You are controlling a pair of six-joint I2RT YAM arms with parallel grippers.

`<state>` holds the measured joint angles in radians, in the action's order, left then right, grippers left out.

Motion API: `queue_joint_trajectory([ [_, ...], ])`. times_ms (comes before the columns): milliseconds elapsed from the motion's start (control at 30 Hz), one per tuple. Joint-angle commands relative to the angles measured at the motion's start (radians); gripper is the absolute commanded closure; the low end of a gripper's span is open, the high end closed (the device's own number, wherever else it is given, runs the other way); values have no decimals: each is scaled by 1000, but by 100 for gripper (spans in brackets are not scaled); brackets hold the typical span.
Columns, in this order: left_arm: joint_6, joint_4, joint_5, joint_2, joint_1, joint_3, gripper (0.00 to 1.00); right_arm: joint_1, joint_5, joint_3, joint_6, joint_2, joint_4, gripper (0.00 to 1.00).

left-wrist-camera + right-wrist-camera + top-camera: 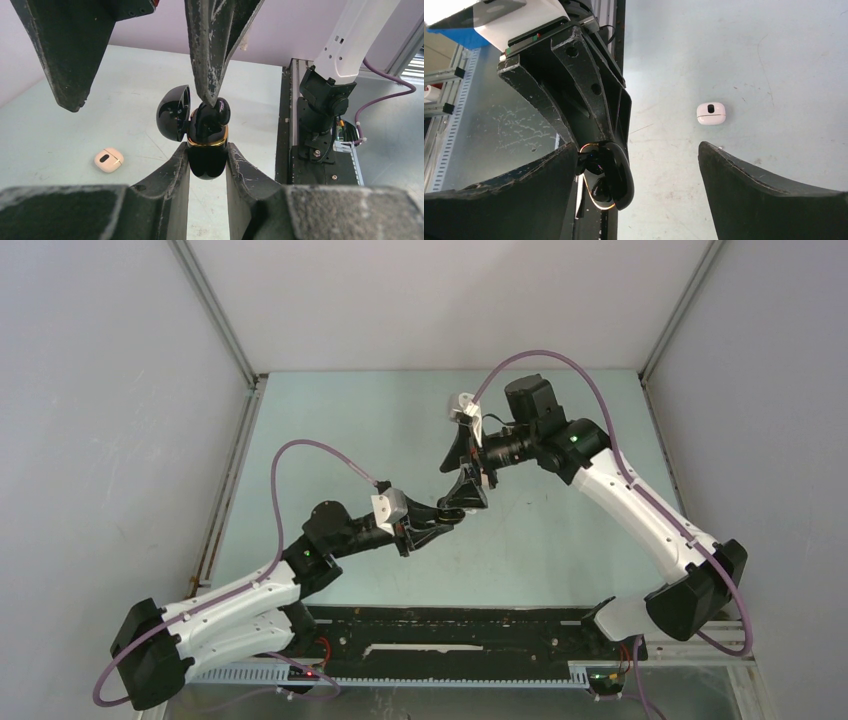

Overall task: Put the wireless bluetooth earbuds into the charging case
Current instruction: Place the earbud in the charging case.

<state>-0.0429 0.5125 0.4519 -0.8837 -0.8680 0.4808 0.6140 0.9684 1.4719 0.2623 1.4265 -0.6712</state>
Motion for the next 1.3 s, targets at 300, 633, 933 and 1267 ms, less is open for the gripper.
queue_joint_trajectory([
  [300, 17, 33, 16, -1, -3, 51, 100, -6, 42, 0, 127, -52, -61, 5],
  [633, 23, 28, 21, 8, -4, 50, 100, -9, 2, -1, 145, -19, -77, 7],
  [933, 29, 20, 21, 18, -4, 51, 100, -23, -13, -2, 162, 1, -93, 9],
  [1267, 35, 7, 17, 21, -4, 54, 100, -29, 3, -2, 182, -5, -114, 9],
])
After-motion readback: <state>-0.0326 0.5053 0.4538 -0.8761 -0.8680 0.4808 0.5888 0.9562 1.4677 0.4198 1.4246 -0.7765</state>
